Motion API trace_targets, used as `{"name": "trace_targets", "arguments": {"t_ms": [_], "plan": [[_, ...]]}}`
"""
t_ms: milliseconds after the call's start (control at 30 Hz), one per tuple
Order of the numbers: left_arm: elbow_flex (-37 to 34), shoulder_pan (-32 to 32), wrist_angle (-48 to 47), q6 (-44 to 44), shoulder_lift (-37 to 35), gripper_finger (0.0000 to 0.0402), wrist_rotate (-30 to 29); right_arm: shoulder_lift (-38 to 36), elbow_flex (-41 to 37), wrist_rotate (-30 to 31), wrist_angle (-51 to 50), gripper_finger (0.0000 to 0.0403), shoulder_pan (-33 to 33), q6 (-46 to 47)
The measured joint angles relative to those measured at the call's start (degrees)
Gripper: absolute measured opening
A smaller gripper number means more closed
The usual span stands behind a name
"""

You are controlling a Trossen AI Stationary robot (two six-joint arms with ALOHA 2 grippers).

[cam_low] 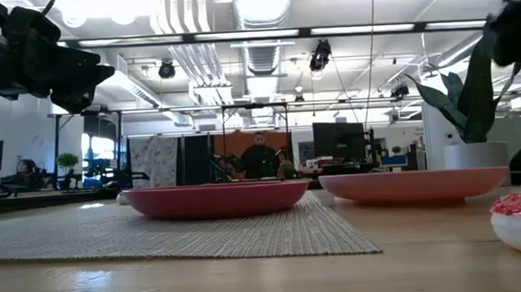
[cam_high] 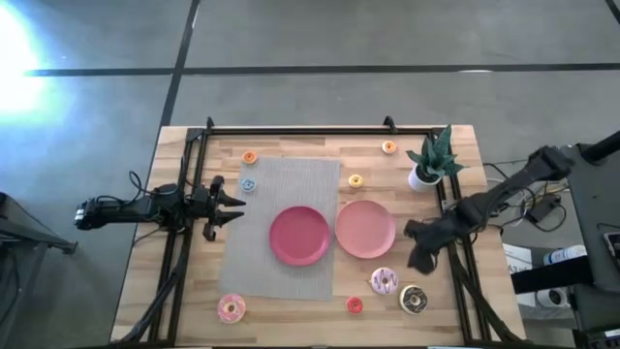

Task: Pick & Place donuts
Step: Put the large black donut on the pink plate

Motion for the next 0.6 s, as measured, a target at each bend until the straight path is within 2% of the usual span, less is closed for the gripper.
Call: {"name": "trace_targets", "arguments": {"t_ms": [167,333,467,600], "plan": [[0.0,0.0,0.0,0.0,0.0,0.0117,0.0,11.7,4.6,-0.5,-0.6,0.0231,7.7,-3.9],[0.0,0.0,0.0,0.0,0.0,0.0117,0.0,21.7,8.5,-1.0,-0.5,0.0247,13.1,-8.1],[0.0,0.0,0.0,0.0,0.0,0.0117,0.0,27.3,11.6,0.9,-0.4,0.0247,16.0,-12.8],[0.0,0.0,0.0,0.0,0.0,0.0117,0.0,30.1,12.6,2.1,0.0,0.0242,16.4,-12.9]]}}
